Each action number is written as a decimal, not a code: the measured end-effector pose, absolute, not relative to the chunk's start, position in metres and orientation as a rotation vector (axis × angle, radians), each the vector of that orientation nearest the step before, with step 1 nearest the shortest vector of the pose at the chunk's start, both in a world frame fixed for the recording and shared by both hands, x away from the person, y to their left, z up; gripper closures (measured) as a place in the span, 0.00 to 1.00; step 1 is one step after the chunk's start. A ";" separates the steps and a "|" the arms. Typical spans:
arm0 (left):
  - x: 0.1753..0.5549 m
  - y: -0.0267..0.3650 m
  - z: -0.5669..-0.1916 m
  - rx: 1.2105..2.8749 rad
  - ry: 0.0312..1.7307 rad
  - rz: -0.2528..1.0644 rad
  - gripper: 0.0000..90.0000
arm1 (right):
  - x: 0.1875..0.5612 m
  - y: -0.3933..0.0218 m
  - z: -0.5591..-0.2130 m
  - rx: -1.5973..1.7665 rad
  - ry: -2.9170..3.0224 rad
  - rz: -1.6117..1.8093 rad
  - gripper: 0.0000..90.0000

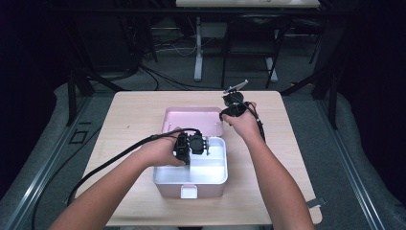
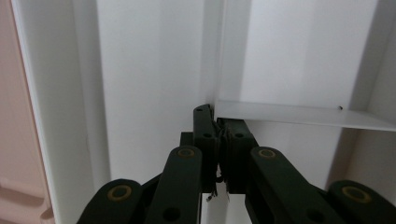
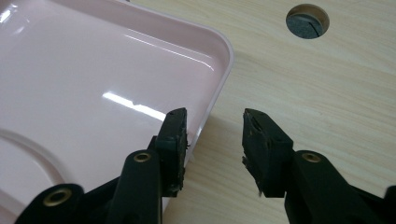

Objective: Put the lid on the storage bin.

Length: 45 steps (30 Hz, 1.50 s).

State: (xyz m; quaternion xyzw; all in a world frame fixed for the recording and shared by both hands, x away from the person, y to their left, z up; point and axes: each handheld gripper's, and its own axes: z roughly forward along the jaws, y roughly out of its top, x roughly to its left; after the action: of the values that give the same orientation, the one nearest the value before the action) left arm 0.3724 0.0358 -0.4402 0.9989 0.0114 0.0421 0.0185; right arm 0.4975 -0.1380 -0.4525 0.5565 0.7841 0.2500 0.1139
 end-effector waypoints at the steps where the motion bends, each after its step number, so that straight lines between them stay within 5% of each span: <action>1: 0.372 0.036 -0.440 3.102 0.036 0.130 0.96 | 0.498 -0.137 -0.454 1.637 2.290 0.725 0.68; 23: 0.371 0.035 -0.440 3.104 0.031 0.152 0.96 | 0.513 -0.123 -0.471 1.795 2.269 0.681 0.88; 45: 0.372 0.035 -0.441 3.102 0.037 0.141 0.96 | 0.503 -0.130 -0.450 1.809 2.202 0.805 0.93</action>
State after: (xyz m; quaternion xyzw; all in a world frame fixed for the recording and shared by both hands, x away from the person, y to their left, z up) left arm 0.3718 0.0353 -0.4406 0.9987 0.0120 0.0455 0.0179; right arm 0.5026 -0.1303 -0.4497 0.6085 0.7405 0.2708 0.0898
